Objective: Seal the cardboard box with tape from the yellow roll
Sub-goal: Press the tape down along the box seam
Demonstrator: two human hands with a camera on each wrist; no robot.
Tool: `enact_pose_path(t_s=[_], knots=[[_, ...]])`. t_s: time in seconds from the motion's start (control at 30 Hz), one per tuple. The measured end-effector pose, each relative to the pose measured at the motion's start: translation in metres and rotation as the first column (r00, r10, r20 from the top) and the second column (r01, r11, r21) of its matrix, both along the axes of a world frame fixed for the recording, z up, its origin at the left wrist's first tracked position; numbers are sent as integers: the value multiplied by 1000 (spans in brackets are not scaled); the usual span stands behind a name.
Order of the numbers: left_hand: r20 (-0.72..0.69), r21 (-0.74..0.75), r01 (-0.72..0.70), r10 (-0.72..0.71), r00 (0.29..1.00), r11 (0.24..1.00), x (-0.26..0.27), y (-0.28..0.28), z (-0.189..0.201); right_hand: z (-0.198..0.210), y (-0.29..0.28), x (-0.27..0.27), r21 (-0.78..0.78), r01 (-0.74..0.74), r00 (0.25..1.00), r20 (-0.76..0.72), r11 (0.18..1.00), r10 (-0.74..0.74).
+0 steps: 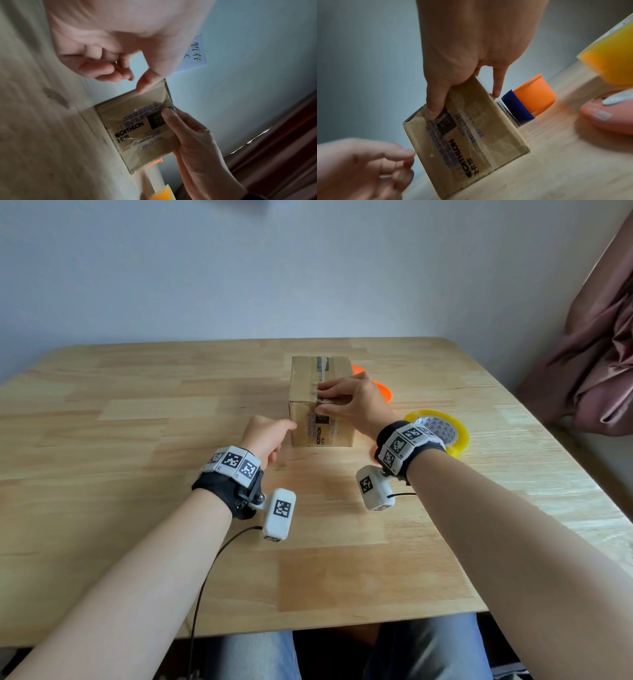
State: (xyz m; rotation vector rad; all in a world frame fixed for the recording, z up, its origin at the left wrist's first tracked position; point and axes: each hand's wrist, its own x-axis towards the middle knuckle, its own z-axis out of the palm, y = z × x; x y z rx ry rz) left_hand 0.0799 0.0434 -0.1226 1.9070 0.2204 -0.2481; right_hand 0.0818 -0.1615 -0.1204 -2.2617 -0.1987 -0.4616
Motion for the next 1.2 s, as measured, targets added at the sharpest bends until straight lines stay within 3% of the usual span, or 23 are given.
enact_pose_path(t_s=[0.13,0.23,0.33,0.43,0.83,1.03,1.2], knots=[[177,-144,-51,77,981,988,6,-6,9,2,5,2,-142,10,1000,-5,990,-11],[211,-235,23,28,977,972,8,-13,16,4,8,2,-203,-4,1000,-24,979,-1],[219,-191,86,-43,975,978,10,-18,15,8,9,4,-191,19,999,-44,981,-28],[236,-181,69,-25,971,981,13,-18,11,9,11,5,-172,45,997,-51,984,-55],[199,-198,71,-31,980,978,14,-12,12,22,33,7,-495,128,967,-129,859,-219],[183,-206,67,-29,983,976,13,-13,13,22,31,4,-509,101,975,-122,855,-188],[192,-204,59,-19,981,977,11,-16,13,29,6,1,-342,-16,976,-209,939,-60]])
